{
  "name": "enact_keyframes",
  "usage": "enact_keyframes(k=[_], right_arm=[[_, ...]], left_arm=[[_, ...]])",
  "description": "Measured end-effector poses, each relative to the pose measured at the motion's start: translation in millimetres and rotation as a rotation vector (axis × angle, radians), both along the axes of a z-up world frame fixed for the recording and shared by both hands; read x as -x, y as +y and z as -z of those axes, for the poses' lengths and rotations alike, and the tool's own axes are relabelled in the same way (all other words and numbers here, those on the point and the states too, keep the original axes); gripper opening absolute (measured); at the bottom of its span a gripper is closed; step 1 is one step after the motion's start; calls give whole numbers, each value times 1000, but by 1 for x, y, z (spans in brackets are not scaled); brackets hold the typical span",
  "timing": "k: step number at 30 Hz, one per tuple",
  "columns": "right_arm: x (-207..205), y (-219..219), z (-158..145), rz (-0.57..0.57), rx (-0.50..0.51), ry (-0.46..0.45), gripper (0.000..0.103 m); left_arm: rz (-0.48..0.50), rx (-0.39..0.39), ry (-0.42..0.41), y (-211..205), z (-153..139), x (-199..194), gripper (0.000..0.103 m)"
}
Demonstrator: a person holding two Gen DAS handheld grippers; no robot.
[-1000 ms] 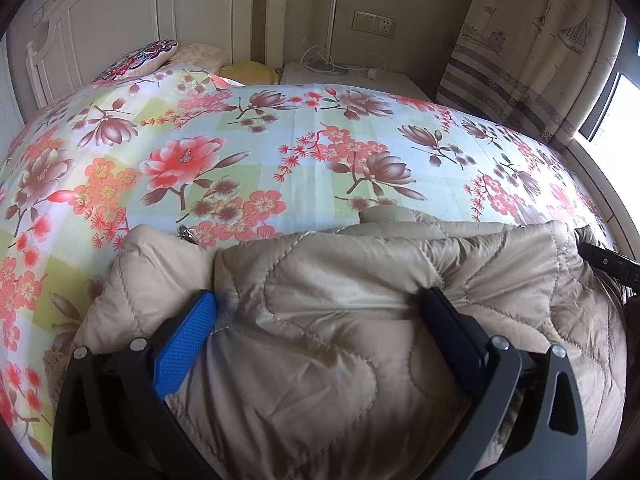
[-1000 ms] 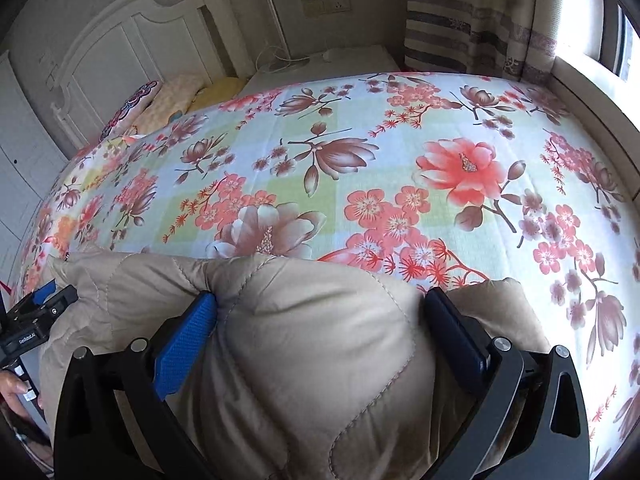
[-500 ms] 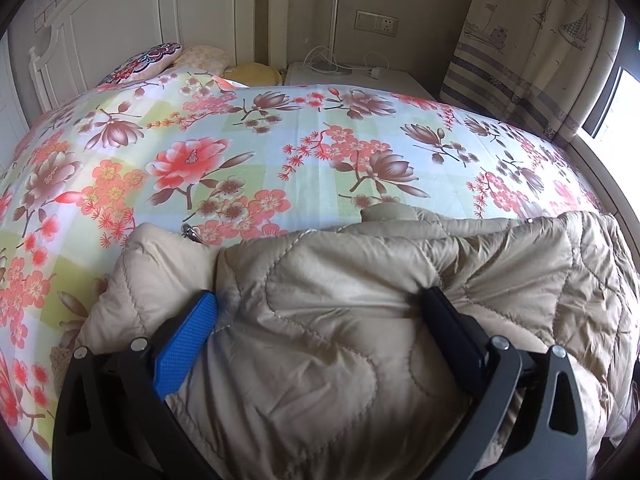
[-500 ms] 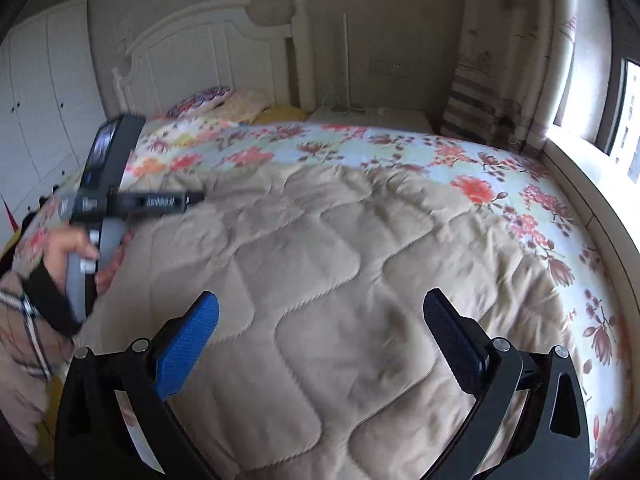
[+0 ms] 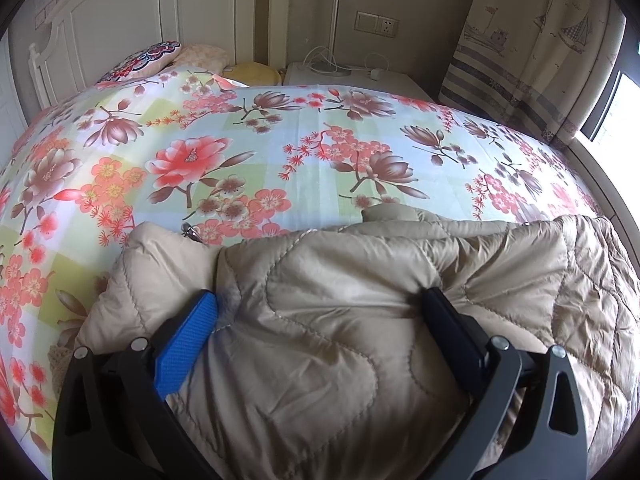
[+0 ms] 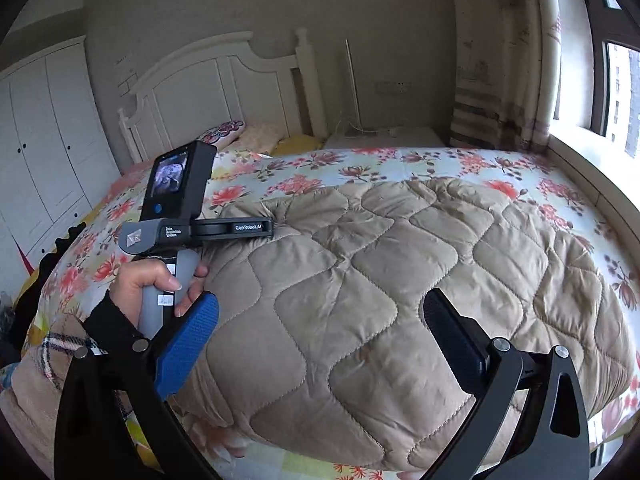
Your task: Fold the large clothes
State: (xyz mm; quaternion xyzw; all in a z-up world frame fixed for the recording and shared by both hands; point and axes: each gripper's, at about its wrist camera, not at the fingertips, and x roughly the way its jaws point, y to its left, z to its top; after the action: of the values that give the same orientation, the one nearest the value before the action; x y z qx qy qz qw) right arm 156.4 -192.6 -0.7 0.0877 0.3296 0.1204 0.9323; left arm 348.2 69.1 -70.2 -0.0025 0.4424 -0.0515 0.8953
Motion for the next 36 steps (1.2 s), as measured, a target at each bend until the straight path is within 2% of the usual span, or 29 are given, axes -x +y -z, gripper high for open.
enact_keyframes(k=[4,8,10,12,15,16,22,32,36], right_arm=[[3,-8,16,6,1,36,98],[14,-24,18,36,-10,40,98],[20,-32,16,58,-19,28,98],[21,-39,14,82,-29,17,98],[20,-48,14,102,-40,10,98],[20,-53,14,113,-47,7,98],[17,-66,13,162,-64,-15,98],[21,-36,17,55,-14,-20,98],[13,-29,30,50,3,16,98]], left_arm=[[-6,-45,-3,-4,-2,0,101],[-2,-198,-34,-25,-4,5,101],[1,-223,-42,-28,-6,6,101],[6,-174,-22,-21,-5,4,101],[15,5,33,2,0,-3,101],[18,41,37,6,-1,-4,101],[21,17,33,1,0,-2,101],[19,20,32,1,0,-2,101],[19,19,32,1,0,-2,101]])
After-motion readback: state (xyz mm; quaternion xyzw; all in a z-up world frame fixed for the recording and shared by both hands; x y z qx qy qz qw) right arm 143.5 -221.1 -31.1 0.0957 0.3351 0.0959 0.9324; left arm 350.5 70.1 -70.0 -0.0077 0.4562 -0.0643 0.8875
